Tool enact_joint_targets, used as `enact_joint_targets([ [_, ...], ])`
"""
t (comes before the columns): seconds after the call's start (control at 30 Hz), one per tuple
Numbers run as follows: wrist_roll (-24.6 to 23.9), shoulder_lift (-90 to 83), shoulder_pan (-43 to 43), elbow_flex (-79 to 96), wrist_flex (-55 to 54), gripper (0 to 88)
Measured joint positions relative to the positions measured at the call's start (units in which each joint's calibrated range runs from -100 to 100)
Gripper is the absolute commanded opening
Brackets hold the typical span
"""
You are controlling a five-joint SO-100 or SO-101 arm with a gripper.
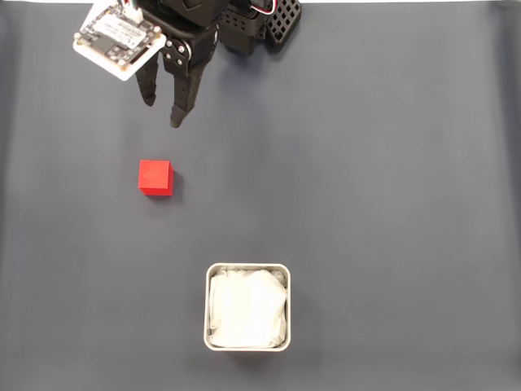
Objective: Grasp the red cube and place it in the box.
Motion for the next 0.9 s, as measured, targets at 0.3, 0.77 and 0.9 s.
enact_joint_targets([
  [0.3,0.00,4.52,2.00,0.00,-2.07,21.2],
  [0.77,1.22,10.68,3.19,2.44,-13.05,24.3],
  [0.9,1.90,11.20,3.49,4.88,-16.47,24.7],
])
